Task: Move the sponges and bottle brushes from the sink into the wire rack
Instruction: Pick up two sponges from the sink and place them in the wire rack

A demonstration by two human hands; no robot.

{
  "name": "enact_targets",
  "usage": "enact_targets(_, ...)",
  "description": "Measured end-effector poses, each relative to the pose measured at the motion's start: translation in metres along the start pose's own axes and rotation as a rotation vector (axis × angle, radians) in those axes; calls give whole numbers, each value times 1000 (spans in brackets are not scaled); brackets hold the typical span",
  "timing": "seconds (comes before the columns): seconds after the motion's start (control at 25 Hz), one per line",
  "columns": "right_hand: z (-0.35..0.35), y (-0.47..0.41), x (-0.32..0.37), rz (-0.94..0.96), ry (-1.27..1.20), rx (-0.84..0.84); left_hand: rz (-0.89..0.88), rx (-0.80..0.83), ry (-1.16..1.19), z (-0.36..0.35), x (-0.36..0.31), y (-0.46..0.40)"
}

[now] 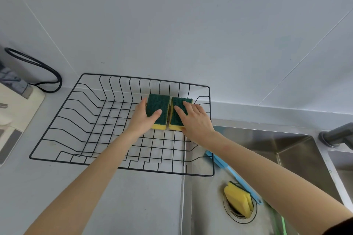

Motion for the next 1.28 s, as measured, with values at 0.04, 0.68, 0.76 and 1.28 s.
enact_targets(0.04, 0, 0, 0, -2, 1, 2, -37, 32, -57, -3, -2, 0)
enact_targets(0.68, 10, 7, -2, -12, -131, 83, -85, 122, -522, -15, -6, 2)
enact_targets(0.76, 18, 16, -6, -27, -155, 72, -100, 109, -593, -12, -19, 12)
enact_targets(1.28, 78, 124, -43, -182, -243, -21, -329, 125, -659, -34, -112, 114)
Point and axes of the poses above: each hand's wrist, its own y-axis away from the middle knuckle, its own z-axis out of the back of the hand, x = y × z, the point moved 9 cm from there along -y, towards the middle knuckle, and after that the axes turned 8 degrees about y, right-handed, at the moved point
